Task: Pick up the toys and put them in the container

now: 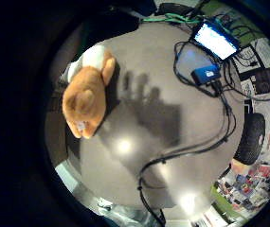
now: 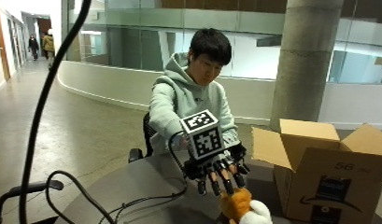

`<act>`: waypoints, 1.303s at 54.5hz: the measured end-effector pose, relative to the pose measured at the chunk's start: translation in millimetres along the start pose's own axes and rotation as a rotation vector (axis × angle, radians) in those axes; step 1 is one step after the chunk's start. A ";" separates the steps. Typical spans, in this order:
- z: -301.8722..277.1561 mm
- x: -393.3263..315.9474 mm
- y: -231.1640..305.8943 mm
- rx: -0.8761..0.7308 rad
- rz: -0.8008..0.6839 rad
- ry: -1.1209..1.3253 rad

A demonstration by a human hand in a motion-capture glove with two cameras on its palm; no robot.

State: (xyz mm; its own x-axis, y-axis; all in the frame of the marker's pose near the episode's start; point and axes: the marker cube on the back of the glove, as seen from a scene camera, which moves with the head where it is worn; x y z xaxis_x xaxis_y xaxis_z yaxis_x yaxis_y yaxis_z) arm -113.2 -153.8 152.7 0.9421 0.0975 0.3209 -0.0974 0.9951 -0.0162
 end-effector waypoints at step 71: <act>37.4 35.7 -1.6 -0.249 -0.030 0.220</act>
State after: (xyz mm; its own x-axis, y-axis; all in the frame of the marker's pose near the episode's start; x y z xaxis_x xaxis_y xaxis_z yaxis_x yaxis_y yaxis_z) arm -91.4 -152.6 199.6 0.9927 0.0422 0.1128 -0.0129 0.9683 -0.2493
